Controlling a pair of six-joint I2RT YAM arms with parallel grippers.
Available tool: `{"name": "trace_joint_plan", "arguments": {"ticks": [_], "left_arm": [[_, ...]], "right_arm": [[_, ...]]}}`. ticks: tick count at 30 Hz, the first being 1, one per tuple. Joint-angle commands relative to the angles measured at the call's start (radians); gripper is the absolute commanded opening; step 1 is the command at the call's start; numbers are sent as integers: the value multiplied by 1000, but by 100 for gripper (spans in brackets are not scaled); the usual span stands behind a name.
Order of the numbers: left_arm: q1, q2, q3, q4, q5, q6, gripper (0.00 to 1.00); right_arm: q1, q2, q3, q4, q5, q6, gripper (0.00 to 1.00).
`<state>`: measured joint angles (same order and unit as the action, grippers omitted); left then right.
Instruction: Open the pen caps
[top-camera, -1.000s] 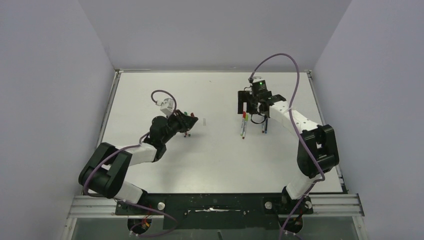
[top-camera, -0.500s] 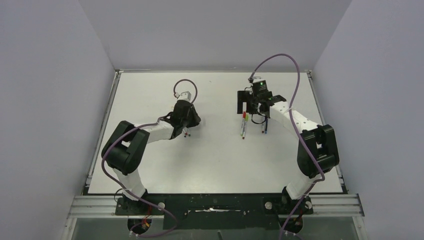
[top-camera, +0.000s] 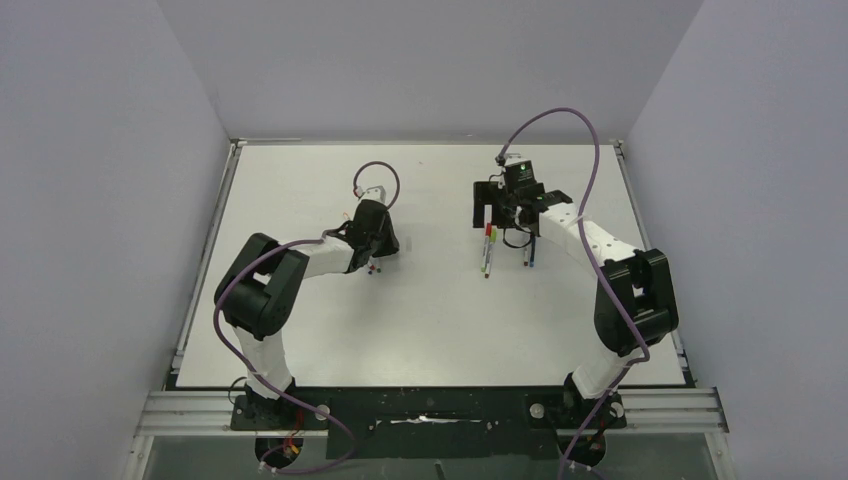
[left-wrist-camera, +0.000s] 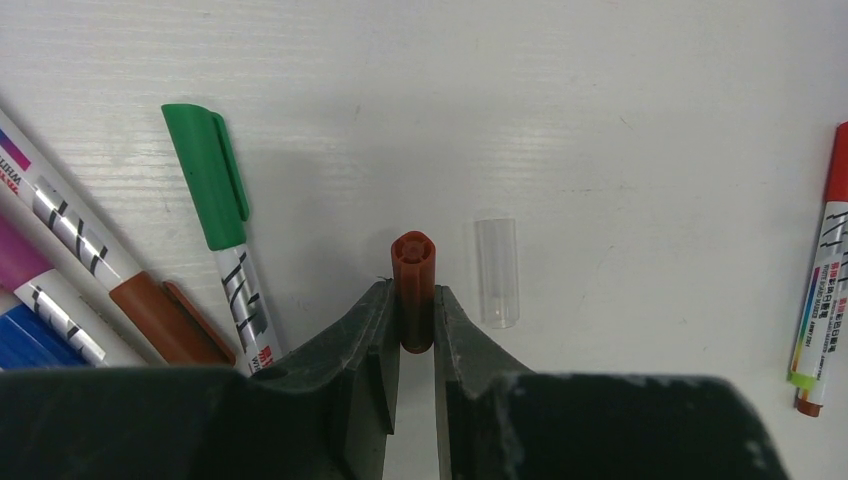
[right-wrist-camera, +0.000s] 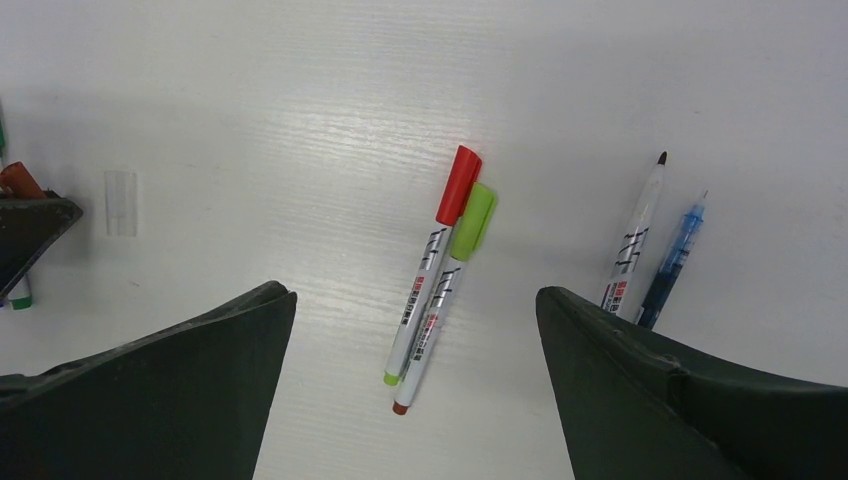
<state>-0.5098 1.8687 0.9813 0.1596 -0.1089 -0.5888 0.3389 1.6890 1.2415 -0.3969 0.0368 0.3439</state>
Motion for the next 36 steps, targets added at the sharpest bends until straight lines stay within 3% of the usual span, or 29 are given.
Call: {"name": "trace_joint_plan", "arguments": {"ticks": [1, 21, 30, 36], "left_arm": [[-1, 9, 42, 31, -3, 23, 15], [-12, -17, 42, 11, -29, 40, 26], [-24, -183, -53, 41, -51, 19, 42], [-53, -323, -152, 119, 19, -31, 50]], "right_arm": [[-10, -22, -10, 41, -19, -6, 96], [-11, -11, -14, 47, -33, -6, 96], [-9, -18, -21, 52, -34, -11, 97], [-9, -36, -36, 63, -29, -6, 98]]}}
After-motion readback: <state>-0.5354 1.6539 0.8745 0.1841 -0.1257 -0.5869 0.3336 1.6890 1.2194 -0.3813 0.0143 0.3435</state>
